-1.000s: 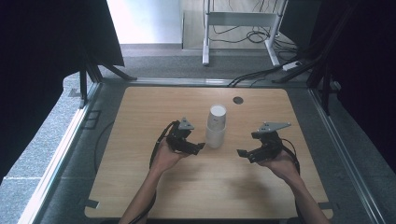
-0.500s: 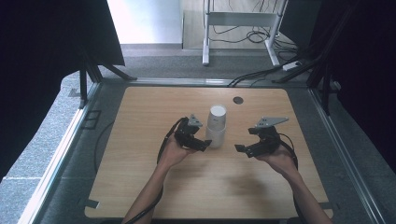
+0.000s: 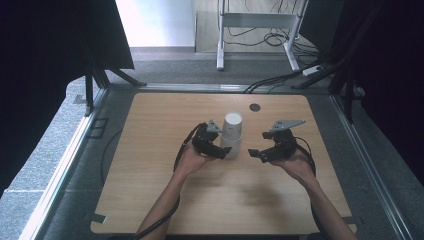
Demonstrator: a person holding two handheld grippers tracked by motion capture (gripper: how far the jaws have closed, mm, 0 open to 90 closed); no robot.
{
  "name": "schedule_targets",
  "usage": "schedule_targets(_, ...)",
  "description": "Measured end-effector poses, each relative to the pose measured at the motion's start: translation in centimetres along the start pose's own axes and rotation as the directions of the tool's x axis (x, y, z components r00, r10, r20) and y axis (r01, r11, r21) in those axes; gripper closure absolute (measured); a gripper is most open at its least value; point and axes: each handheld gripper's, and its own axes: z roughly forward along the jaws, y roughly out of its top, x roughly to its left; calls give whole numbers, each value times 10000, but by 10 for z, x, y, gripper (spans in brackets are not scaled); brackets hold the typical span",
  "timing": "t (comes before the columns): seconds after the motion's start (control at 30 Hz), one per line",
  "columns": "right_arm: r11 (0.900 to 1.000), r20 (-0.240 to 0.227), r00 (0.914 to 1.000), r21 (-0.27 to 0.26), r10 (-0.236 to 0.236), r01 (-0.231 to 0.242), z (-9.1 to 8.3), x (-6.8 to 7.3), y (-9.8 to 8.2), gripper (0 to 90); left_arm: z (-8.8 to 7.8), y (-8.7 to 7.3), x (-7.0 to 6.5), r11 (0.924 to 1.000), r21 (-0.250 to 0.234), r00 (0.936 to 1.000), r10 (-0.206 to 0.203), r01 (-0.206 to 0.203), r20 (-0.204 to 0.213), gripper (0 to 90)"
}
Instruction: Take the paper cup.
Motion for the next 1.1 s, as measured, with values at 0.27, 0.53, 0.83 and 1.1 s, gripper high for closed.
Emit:
schedule_targets(0.27,10000,8,10000,20,-68,68,2,-2,11,107,7,5,-1,9999,-112,9999,-4,5,105,121)
schedule_targets(0.53,9999,-82,9999,67,-147,147,7,-4,19,131,12,8,2,9995,-237,9994,-202,209,276,124)
schedule_targets(0.83,9991,-84,9991,100,-410,411,12,-3,31,138,15,14,1,9994,-234,9993,-242,248,269,140)
schedule_targets(1.1,9993,-149,9992,26,-376,376,17,-6,43,144,15,15,0,9996,-240,9994,-170,178,300,190)
